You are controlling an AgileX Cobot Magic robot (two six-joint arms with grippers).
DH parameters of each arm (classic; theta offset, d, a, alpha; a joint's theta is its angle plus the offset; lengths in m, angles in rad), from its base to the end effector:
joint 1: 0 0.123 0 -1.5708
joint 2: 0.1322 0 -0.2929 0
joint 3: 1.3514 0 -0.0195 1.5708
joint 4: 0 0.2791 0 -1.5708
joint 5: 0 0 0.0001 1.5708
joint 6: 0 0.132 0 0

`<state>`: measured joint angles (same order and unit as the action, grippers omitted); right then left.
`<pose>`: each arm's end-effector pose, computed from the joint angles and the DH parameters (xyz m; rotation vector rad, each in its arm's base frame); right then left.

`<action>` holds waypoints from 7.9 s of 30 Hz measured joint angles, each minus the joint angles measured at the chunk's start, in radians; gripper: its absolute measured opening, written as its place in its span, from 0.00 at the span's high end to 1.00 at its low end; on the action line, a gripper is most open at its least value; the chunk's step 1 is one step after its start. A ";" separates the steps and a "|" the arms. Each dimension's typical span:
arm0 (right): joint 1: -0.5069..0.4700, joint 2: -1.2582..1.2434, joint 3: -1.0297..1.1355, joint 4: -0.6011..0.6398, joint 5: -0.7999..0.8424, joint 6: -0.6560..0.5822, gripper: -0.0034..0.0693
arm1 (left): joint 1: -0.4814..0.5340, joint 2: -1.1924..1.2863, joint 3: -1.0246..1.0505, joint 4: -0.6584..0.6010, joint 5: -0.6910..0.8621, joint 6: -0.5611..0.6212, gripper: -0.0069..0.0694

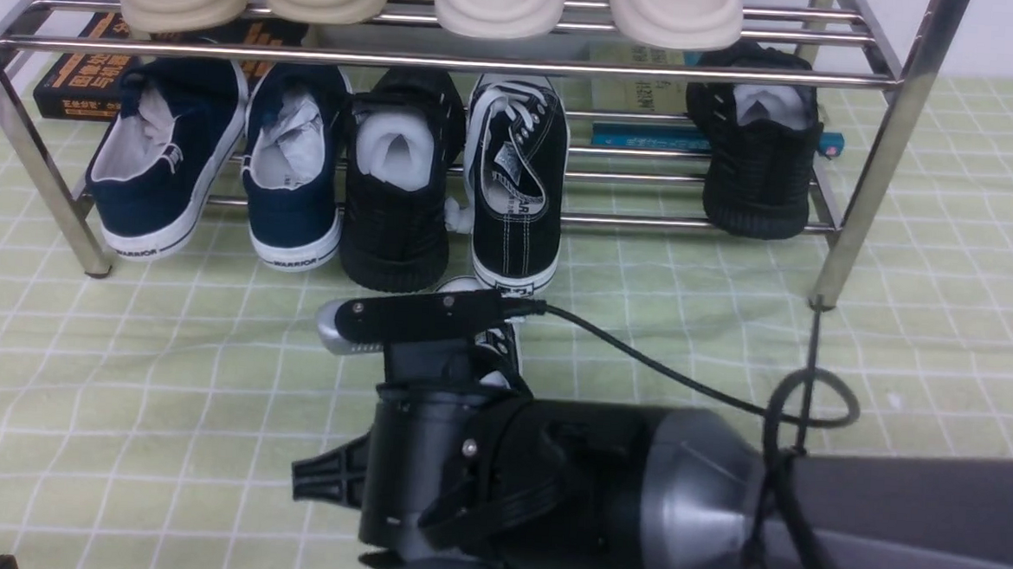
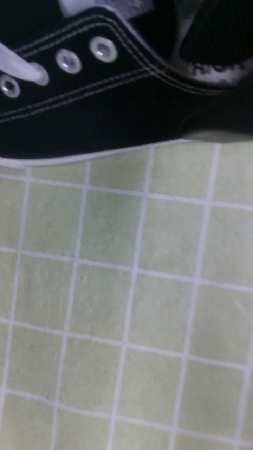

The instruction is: Take the shoes off the shelf with your hand from the green coffee tablecloth.

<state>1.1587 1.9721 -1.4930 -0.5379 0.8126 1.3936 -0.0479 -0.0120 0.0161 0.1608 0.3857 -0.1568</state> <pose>0.2320 0.4079 0.1759 -0.0877 2.5900 0.2791 0.1119 0.0026 0.1619 -0.0040 1.8684 0.0180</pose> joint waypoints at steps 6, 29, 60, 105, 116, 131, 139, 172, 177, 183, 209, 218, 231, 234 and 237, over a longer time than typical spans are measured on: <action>0.000 -0.102 -0.071 0.147 0.099 -0.254 0.37 | 0.000 0.000 0.000 0.000 0.000 0.000 0.60; -0.388 -0.122 -0.269 0.331 -0.026 -0.812 0.88 | 0.000 0.000 0.000 0.000 0.000 0.000 0.60; -0.454 0.115 -0.269 0.227 -0.321 -0.810 0.65 | 0.000 0.000 0.000 0.000 0.000 0.000 0.60; -0.340 -0.321 -0.034 0.473 0.210 -1.363 0.94 | 0.000 0.000 0.000 0.000 0.000 0.000 0.60; -0.332 -0.224 -0.015 0.384 0.206 -1.258 0.93 | 0.000 0.000 0.000 0.000 0.000 0.000 0.60; -0.330 -0.101 -0.010 0.647 0.284 -1.244 0.86 | 0.000 0.000 0.000 0.000 0.000 0.000 0.60; -0.324 -0.105 -0.039 0.677 0.355 -1.189 0.53 | 0.000 0.000 0.000 0.000 0.000 0.000 0.60; -0.323 -1.475 0.973 0.365 -0.356 -0.934 0.97 | 0.000 0.000 0.000 0.000 0.000 0.000 0.60; -0.323 -1.502 1.091 0.313 -0.491 -0.931 0.96 | 0.000 0.000 0.000 0.000 0.000 0.000 0.60; -0.323 -1.502 1.117 0.302 -0.494 -0.931 0.95 | 0.000 0.000 0.000 0.000 0.000 0.000 0.60; -0.451 -1.609 1.218 0.388 -0.474 -1.116 0.93 | 0.000 0.000 0.000 0.000 0.000 0.000 0.60; -0.845 -1.863 1.382 0.476 -0.430 -1.276 0.93 | 0.000 0.000 0.000 0.000 0.000 0.000 0.60; -1.129 -1.983 1.506 0.519 -0.425 -1.277 0.91 | 0.000 0.000 0.000 0.000 0.000 0.000 0.60; -1.158 -1.983 1.506 0.519 -0.423 -1.277 0.90 | 0.000 0.000 0.000 0.000 0.000 0.000 0.60; -1.169 -1.983 1.506 0.519 -0.423 -1.278 0.90 | 0.000 0.000 0.000 0.000 0.000 0.000 0.60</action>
<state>-0.0098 -0.0104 0.0131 -0.0185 0.3899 0.1156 -0.0479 -0.0120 0.0161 0.1608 0.3857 -0.1568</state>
